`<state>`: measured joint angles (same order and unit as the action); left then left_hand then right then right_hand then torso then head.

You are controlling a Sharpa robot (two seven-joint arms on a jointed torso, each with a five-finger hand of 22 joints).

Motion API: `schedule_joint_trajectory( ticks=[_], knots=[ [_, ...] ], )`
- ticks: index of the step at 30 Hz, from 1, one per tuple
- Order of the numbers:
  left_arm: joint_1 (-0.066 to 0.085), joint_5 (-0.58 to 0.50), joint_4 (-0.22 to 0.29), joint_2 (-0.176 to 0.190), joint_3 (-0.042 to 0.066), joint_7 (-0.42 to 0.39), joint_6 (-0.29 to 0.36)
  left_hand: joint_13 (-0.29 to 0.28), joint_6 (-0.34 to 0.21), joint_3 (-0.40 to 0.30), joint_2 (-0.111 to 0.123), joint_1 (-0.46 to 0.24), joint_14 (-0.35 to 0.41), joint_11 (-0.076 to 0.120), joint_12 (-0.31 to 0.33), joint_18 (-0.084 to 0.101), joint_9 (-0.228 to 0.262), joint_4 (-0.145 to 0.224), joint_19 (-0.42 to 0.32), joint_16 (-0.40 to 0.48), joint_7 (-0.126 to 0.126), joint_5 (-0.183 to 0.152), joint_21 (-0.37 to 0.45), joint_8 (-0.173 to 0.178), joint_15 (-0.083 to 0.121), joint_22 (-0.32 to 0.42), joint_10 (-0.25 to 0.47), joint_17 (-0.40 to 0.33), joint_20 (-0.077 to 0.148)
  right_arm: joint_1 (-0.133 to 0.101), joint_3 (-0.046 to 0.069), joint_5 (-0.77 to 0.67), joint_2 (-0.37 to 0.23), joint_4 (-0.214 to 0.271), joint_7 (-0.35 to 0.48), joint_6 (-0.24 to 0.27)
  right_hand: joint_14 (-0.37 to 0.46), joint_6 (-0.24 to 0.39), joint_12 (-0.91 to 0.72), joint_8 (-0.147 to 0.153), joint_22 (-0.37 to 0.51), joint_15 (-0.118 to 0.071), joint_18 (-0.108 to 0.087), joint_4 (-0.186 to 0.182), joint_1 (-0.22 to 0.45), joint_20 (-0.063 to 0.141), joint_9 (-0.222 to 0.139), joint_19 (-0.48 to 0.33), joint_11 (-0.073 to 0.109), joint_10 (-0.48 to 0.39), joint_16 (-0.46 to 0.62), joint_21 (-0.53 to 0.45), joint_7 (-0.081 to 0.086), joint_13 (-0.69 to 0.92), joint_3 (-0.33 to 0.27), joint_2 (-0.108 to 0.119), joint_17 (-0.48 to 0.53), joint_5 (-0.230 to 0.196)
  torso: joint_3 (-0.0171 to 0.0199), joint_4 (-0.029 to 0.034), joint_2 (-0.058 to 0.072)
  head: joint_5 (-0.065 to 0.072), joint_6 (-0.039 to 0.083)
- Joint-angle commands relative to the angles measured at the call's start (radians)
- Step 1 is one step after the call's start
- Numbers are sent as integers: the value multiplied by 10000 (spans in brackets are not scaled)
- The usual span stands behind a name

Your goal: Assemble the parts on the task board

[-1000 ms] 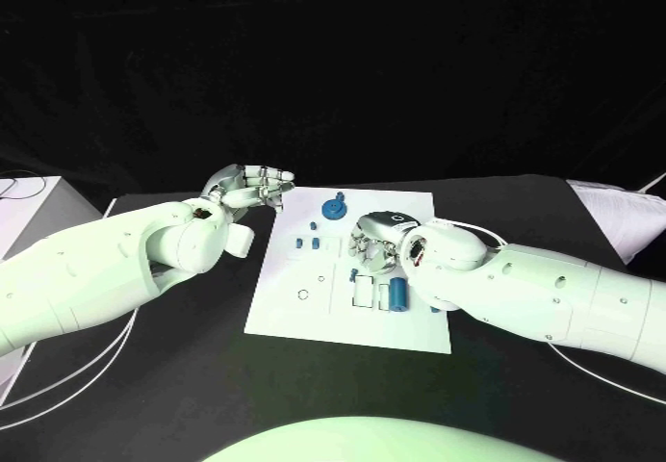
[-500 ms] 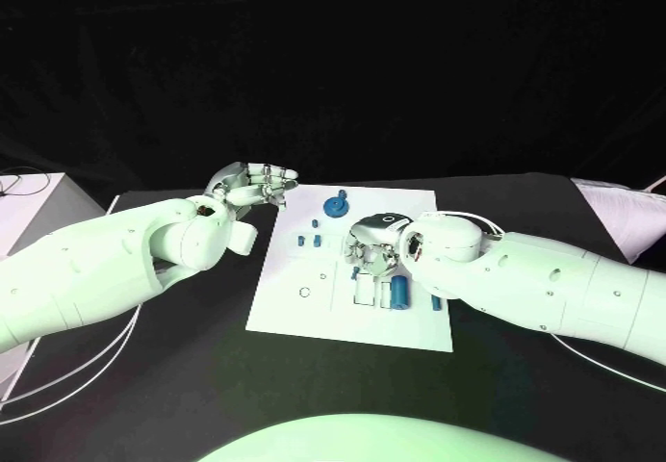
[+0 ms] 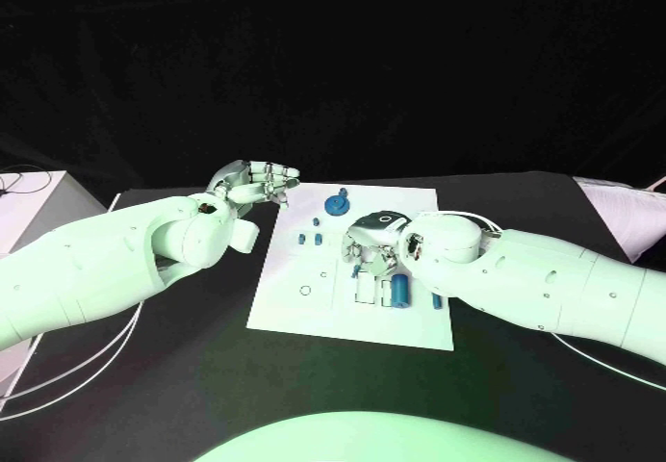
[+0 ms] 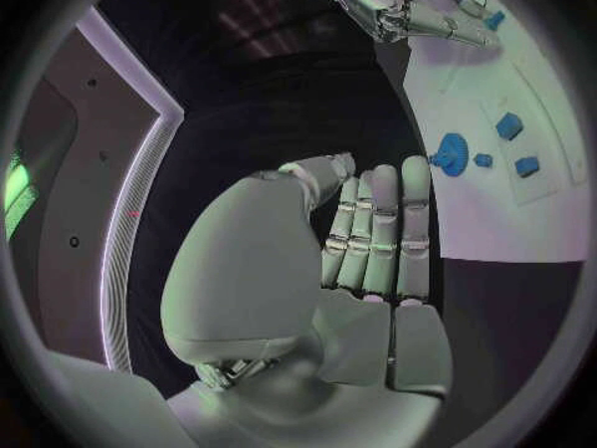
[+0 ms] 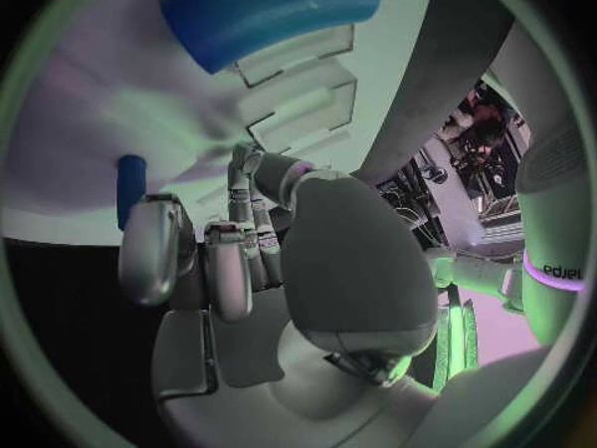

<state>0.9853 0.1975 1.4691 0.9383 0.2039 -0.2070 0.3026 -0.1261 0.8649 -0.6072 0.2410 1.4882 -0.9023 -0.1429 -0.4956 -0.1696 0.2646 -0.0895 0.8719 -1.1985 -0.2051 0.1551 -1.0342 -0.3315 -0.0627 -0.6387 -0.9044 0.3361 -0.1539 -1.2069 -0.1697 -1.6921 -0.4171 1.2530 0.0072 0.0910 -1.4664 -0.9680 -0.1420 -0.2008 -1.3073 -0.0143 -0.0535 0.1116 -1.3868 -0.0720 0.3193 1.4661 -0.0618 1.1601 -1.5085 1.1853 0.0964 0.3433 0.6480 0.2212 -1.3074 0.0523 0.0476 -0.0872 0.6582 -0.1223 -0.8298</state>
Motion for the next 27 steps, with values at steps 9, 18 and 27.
schedule_joint_trajectory(
  ticks=[9, 18, 27],
  knots=[
    [4, 44, 24, -16, 9, 36, -81, 17, -69, -12, -141, -10, -80, 14, -40, -165, 2, 53, 16, 34, 4, -5, 72, -45, -26, 19, 70, -14, -8, 5, -144, -1229, 76, -193, 344, 364, -565, 35, -344, -25, -1352, -35, -183, 59, 69, -19, 72, 235, -45, -624, 182, -206, -90, 263, -279, -4, -1077, -35, 4, -3, -1, -21, -43],
    [4, 56, 17, -16, 9, 63, -76, 17, -69, -12, -141, -10, -80, 14, -40, -165, 2, 53, 16, 34, 4, -5, 72, -45, -26, 19, 70, -14, -8, 11, -207, -1275, 107, -279, 594, 387, -507, 2, -628, -46, -1297, -51, -211, 52, 148, -7, 110, 185, -89, -1069, 245, -401, -115, 469, -444, -7, -958, -37, 3, 0, -2, -29, -84],
    [4, 74, 6, -20, 8, 85, -84, 17, -69, -12, -141, -10, -80, 14, -40, -165, 2, 53, 16, 34, 4, -5, 72, -45, -26, 19, 70, -14, -8, 19, -231, -1118, 117, -324, 940, 626, -515, -154, -974, -132, -1318, -73, -200, 15, 189, -3, 172, 201, -58, -1199, 217, -350, -58, 663, -599, -81, -995, -36, 4, -14, -4, -50, -95]
  ],
)
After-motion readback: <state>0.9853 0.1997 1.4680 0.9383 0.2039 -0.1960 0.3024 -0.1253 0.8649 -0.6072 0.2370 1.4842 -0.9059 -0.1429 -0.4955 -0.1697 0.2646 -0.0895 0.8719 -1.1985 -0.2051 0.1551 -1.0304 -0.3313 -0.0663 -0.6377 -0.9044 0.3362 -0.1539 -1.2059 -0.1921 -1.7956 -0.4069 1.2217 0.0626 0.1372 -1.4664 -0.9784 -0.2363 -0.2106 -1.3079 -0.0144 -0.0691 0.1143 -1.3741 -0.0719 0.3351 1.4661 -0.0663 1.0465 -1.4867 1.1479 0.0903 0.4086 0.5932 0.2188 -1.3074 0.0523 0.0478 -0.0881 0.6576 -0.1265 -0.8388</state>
